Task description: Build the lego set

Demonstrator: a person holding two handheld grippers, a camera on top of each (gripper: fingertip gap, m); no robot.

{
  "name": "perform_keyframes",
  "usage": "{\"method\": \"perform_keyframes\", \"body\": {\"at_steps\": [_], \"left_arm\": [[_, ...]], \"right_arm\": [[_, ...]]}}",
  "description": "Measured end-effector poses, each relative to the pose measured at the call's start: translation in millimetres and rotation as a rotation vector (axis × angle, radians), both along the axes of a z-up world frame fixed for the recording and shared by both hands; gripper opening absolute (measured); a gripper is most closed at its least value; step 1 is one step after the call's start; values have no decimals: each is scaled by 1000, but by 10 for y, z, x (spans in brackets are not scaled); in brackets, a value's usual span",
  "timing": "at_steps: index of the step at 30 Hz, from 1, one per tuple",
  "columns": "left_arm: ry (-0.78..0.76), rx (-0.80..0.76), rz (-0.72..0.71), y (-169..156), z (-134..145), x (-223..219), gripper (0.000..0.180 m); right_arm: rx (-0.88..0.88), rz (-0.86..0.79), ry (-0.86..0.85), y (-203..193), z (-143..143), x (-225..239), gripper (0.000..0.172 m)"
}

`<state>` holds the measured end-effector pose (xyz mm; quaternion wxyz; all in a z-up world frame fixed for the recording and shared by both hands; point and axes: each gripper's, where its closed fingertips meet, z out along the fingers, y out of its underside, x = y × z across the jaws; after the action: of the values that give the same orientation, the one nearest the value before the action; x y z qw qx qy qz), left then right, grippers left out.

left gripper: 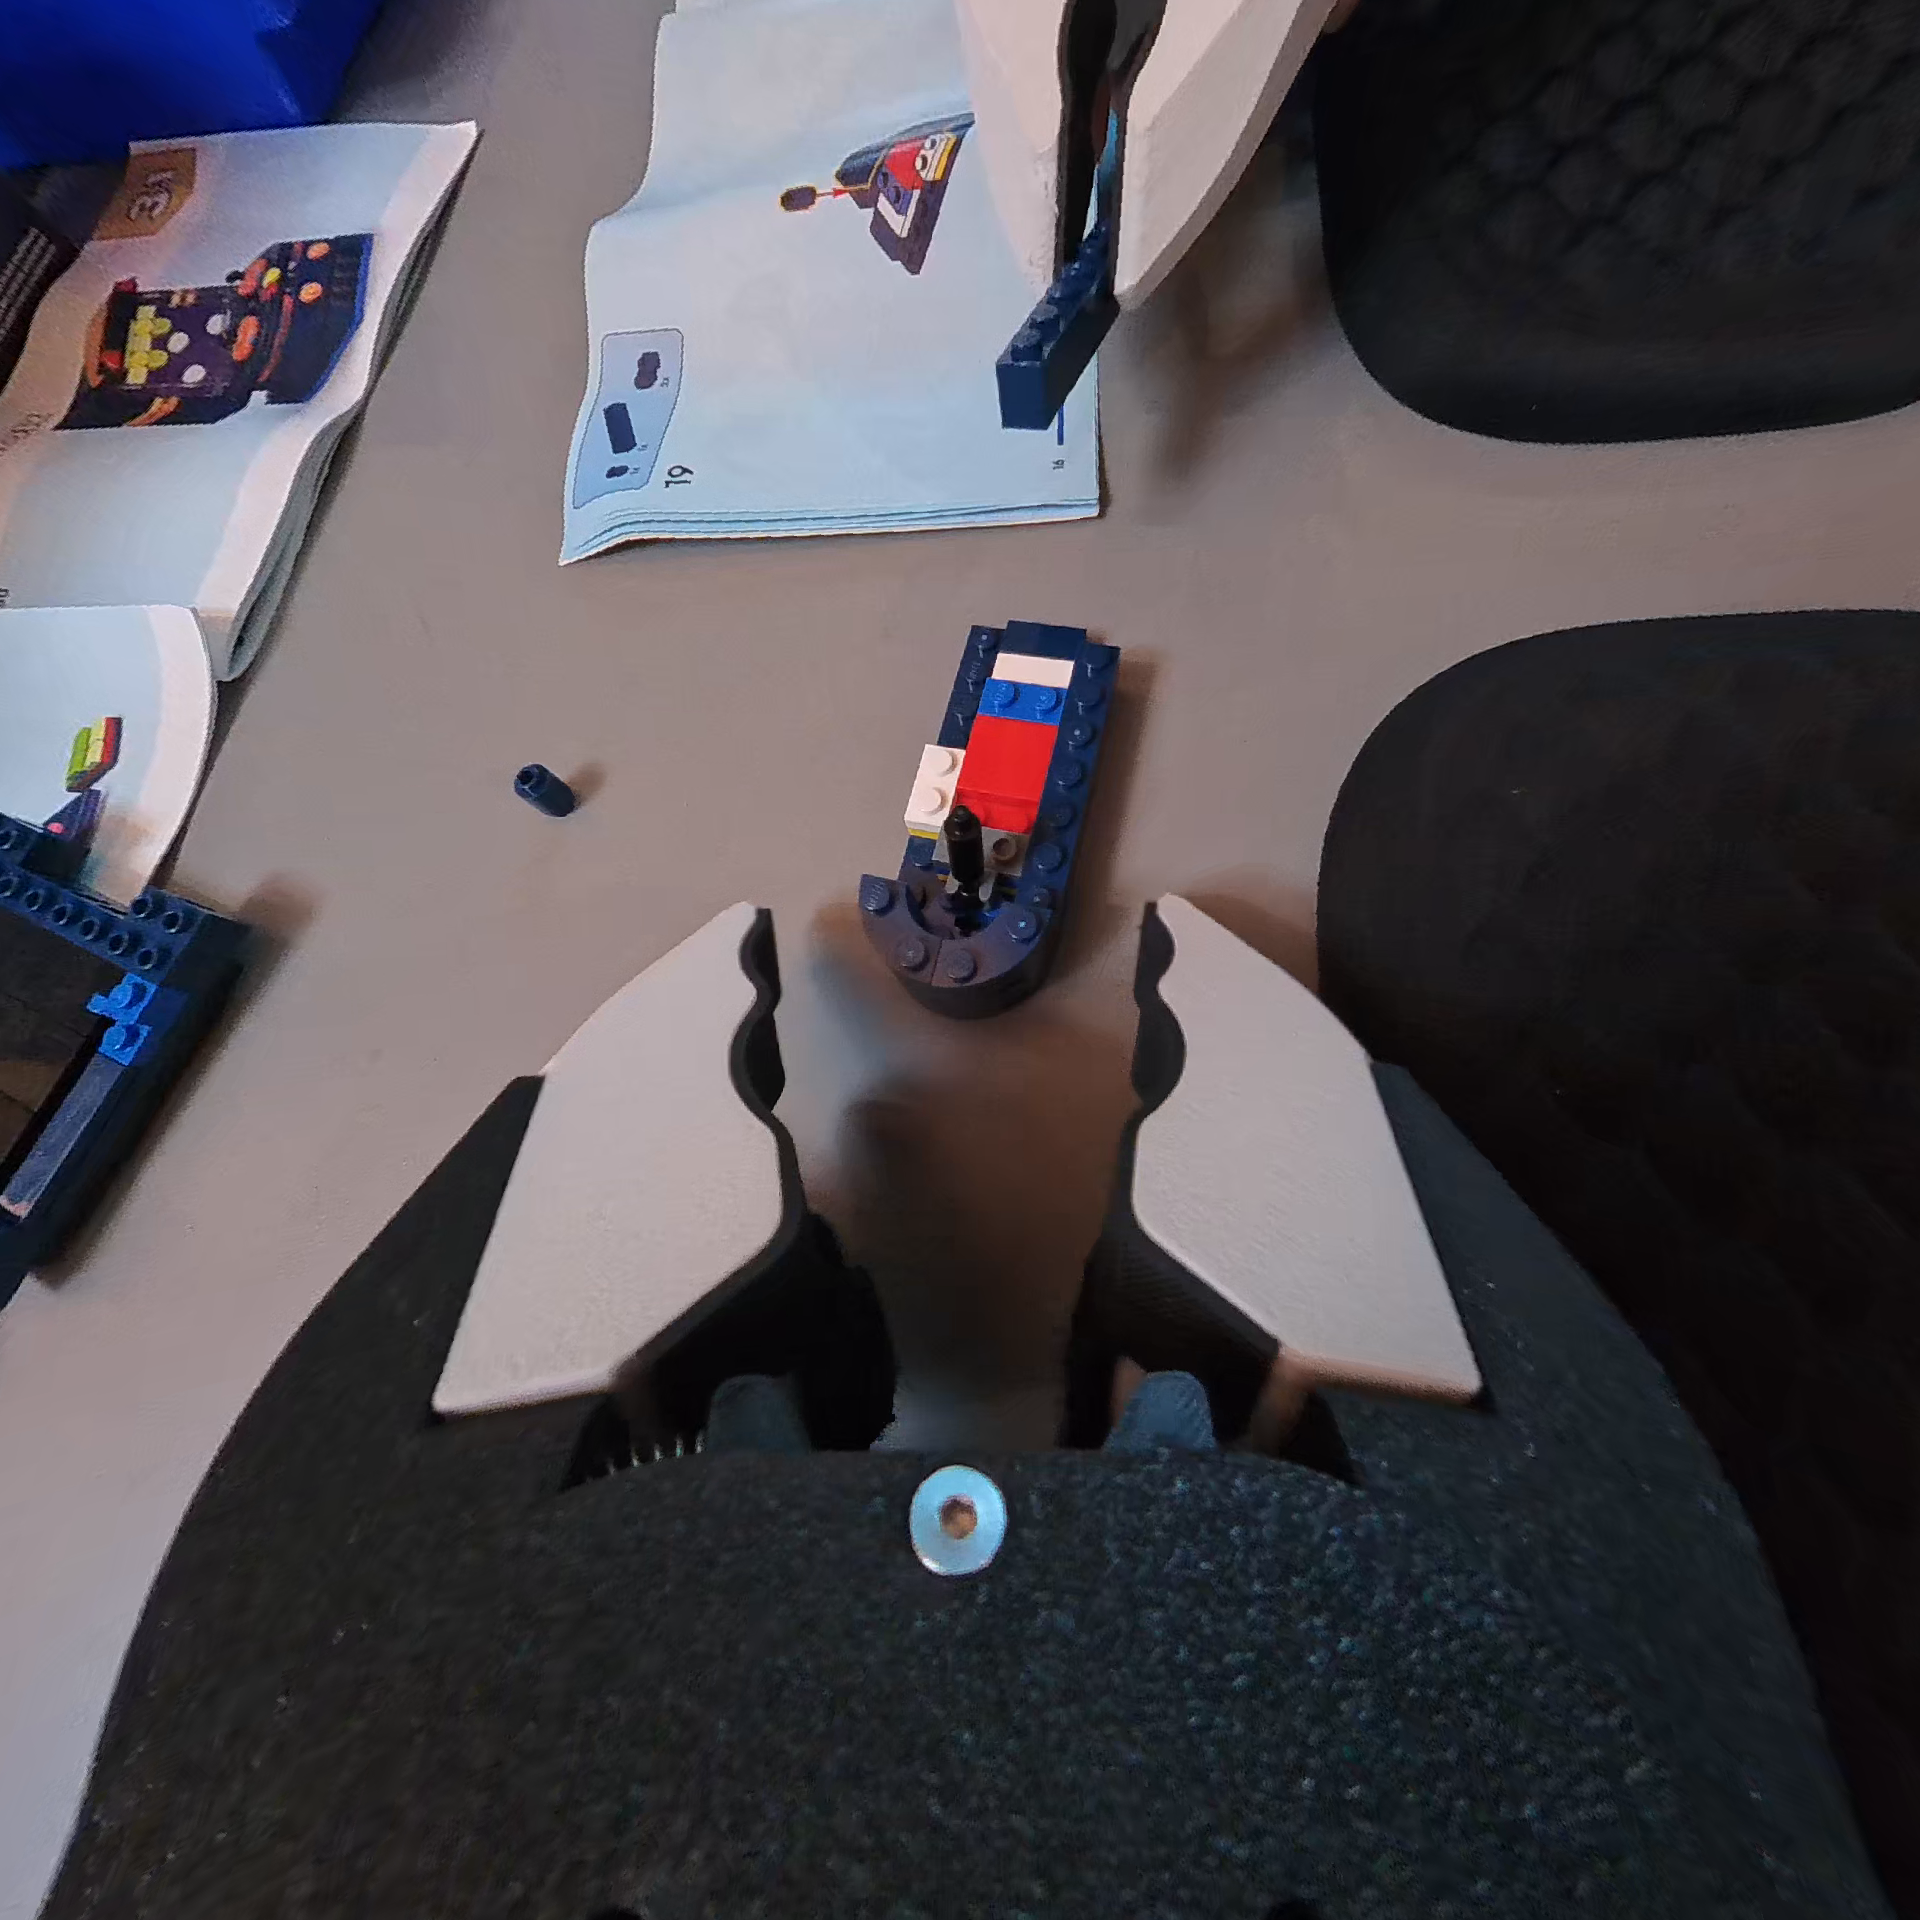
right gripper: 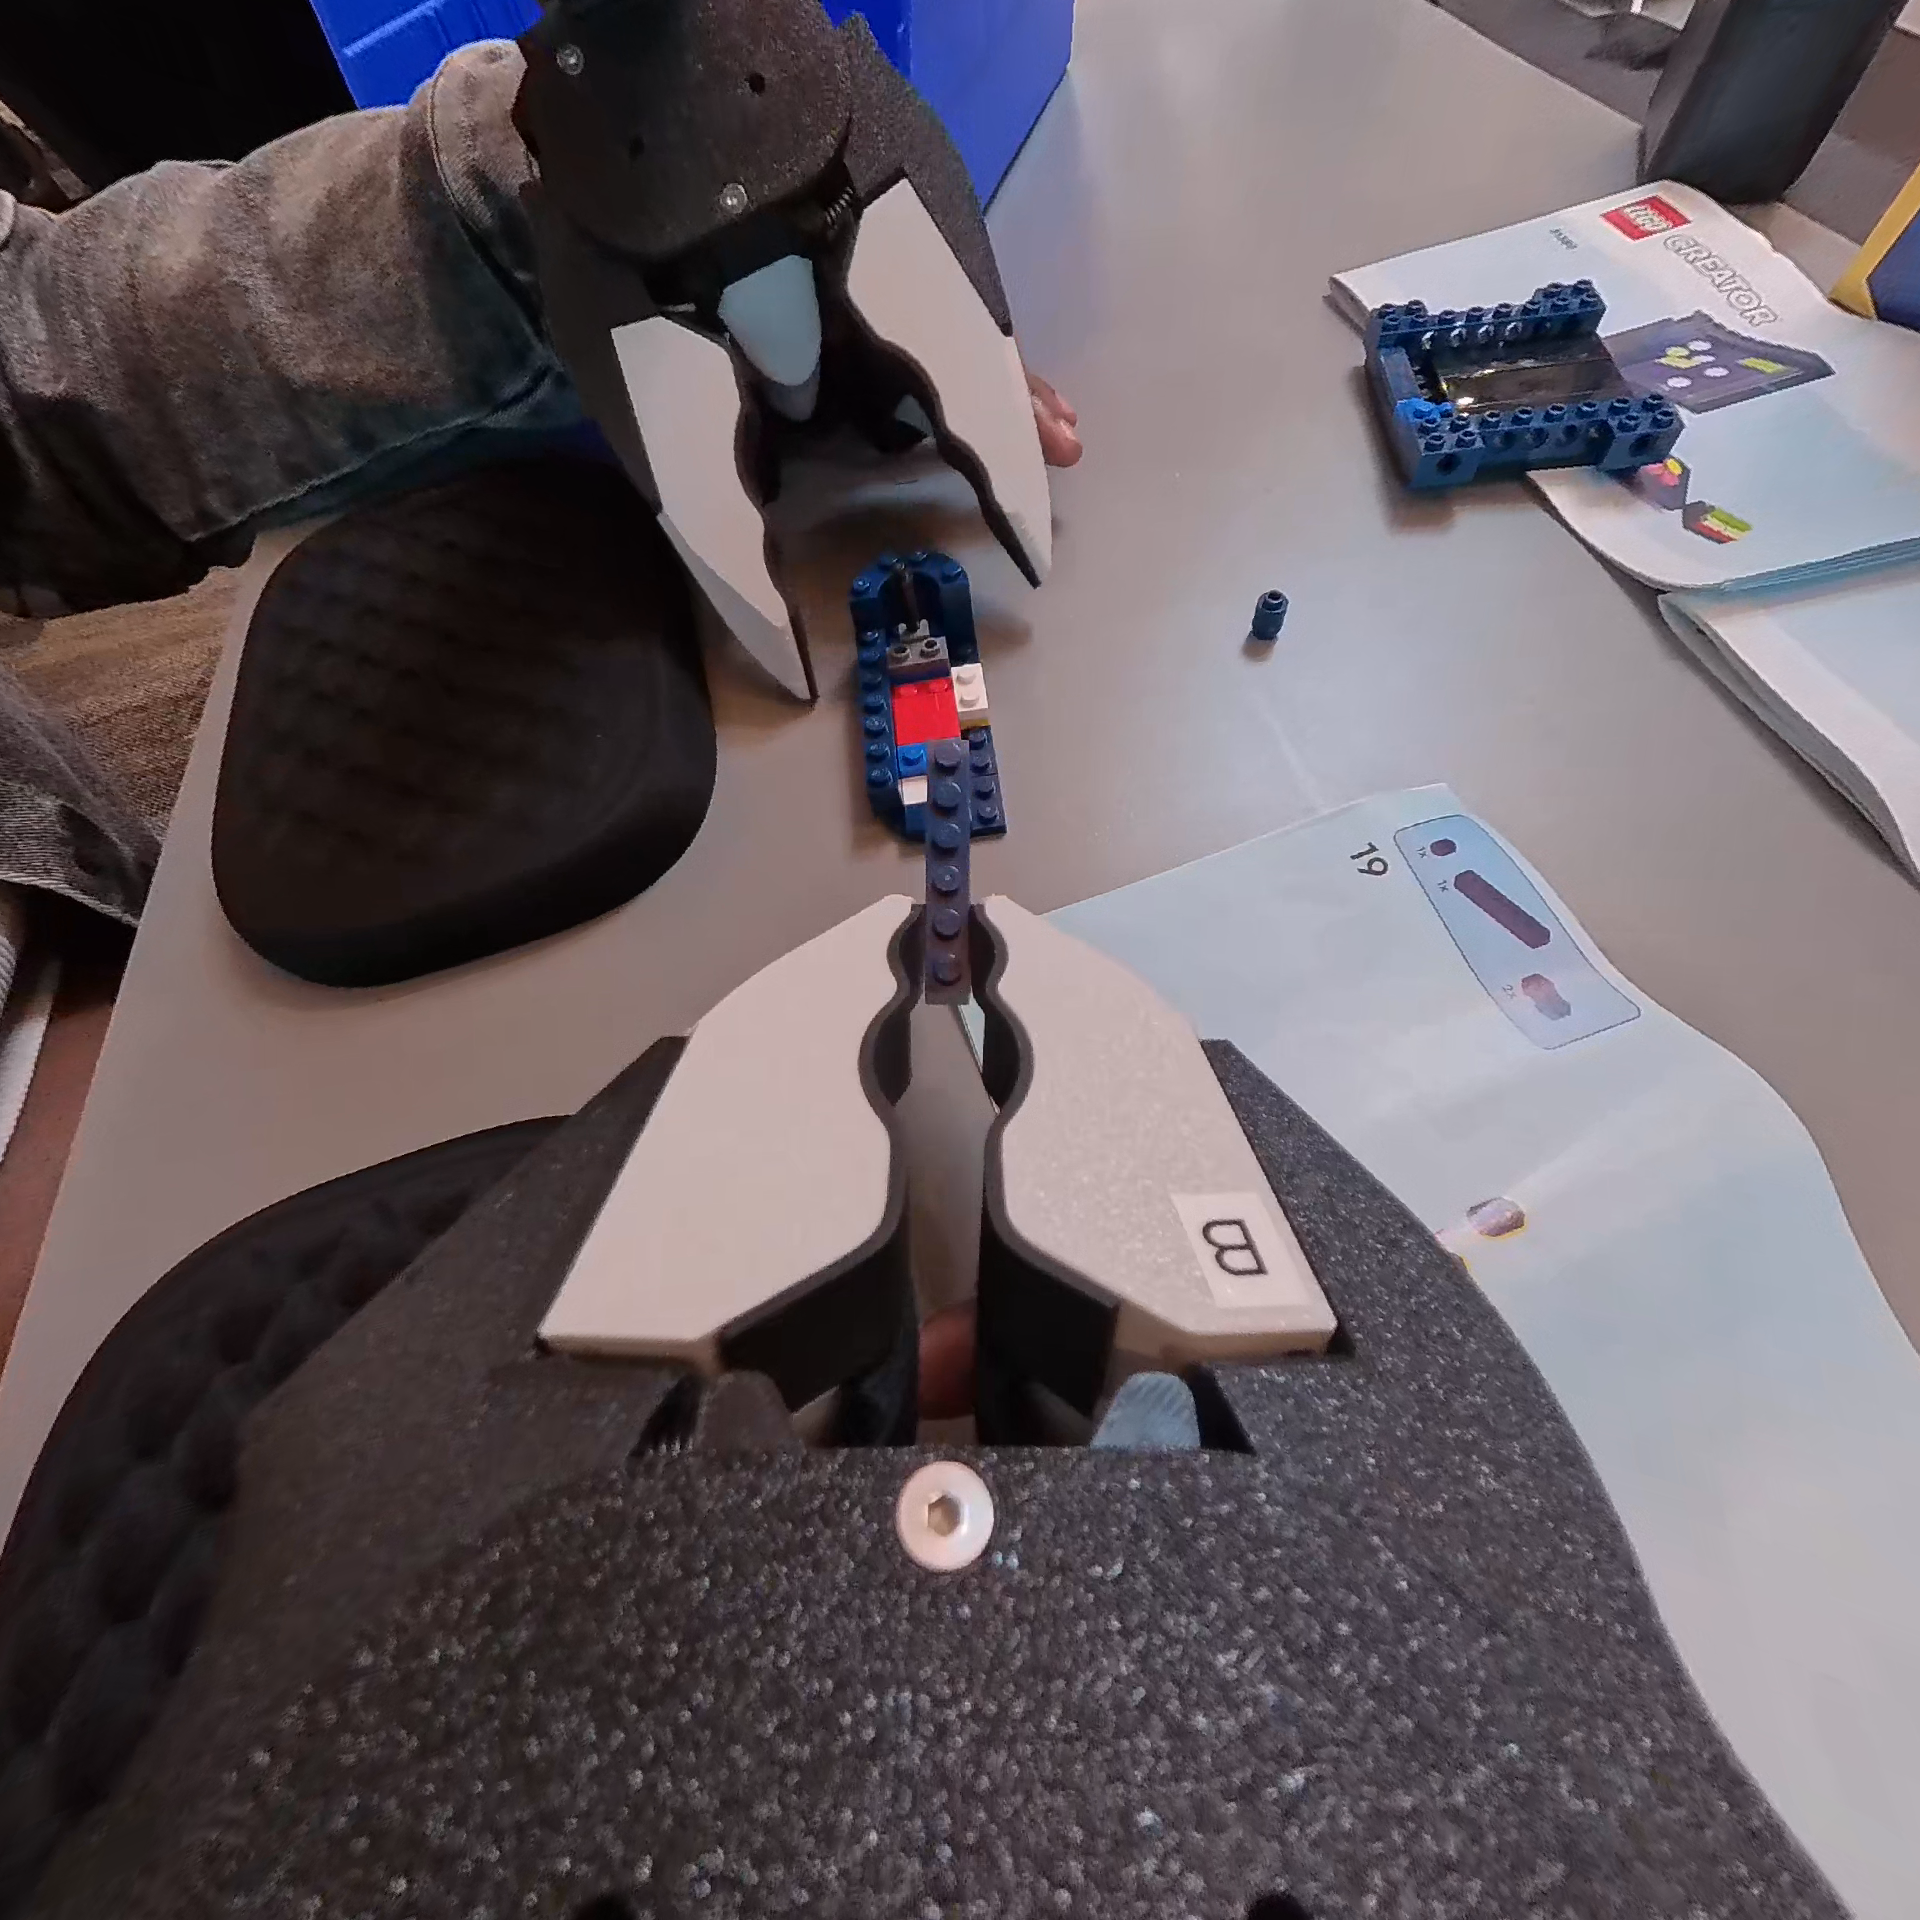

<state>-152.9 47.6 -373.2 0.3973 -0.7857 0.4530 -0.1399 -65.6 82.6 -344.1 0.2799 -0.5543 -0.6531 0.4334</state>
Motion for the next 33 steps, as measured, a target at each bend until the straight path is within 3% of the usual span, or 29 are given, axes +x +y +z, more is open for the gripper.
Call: {"method": "perform_keyframes", "body": {"at_steps": [5,10,17,21,24,28,33], "left_arm": [[-2,-5,-20,-37,-1,0,74],[-4,-12,-10,-26,-7,-13,70],[15,26,30,50,0,3,47],[27,47,44,77,0,60,43],[20,50,37,64,15,72,59],[-51,35,39,47,86,24,59],[-127,88,31,38,253,26,62]], "right_arm": [[2,-4,-8,10,-16,0,8],[12,-1,-14,1,-27,5,8],[13,3,-23,-2,-42,6,8],[15,0,-32,11,-37,4,8],[61,-25,-47,35,63,-21,8],[58,2,-115,-136,218,-125,7],[121,40,-267,-337,128,-234,8]]}}
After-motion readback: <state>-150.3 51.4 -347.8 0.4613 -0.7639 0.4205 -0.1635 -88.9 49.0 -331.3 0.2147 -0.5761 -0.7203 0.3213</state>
